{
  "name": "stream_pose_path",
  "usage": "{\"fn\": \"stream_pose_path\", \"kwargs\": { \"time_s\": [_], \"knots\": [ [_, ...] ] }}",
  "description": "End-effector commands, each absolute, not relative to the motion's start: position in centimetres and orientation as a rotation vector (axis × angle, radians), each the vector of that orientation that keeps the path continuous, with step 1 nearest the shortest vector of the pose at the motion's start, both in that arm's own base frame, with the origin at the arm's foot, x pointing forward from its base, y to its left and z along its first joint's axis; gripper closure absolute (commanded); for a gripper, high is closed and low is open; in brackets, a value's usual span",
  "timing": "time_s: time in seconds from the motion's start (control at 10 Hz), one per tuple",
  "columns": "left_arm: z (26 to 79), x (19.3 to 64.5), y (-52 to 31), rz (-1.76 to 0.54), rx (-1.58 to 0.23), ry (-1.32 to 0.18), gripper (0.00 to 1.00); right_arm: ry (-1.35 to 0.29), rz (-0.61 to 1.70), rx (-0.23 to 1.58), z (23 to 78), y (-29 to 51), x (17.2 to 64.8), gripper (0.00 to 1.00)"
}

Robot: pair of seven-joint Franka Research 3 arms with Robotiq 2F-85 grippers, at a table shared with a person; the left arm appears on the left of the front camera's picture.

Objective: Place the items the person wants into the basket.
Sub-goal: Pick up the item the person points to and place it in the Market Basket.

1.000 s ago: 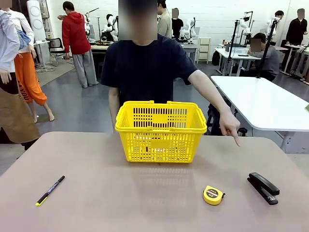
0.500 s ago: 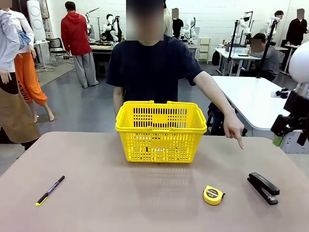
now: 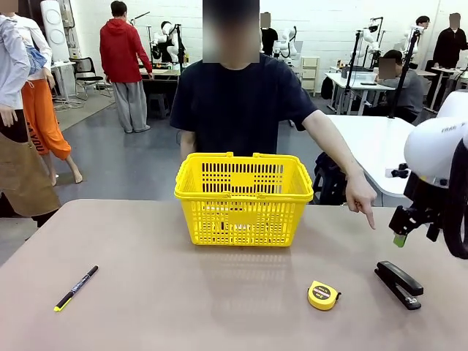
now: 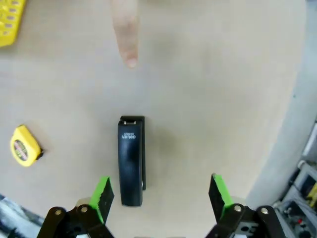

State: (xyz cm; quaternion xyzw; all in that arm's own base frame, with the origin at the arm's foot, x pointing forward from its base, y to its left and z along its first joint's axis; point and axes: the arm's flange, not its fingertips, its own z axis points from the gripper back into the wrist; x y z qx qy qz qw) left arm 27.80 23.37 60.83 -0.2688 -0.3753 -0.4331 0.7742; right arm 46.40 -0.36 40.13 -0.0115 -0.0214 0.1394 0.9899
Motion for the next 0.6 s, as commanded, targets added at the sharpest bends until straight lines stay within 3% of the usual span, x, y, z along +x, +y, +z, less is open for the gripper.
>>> {"fn": "stream_pose_path", "kwargs": {
  "time_s": [0.0, 0.5],
  "knots": [
    [60.8, 27.7, 23.5, -0.956, -0.582, -0.833, 0.00, -0.082, 0.284, -0.078, 37.5, 0.3, 45.2, 0.00],
    [60.8, 27.7, 23.5, -0.956, -0.582, -0.833, 0.00, -0.035, 0.349, -0.103, 34.4, 2.2, 44.1, 0.00]
  ]
}}
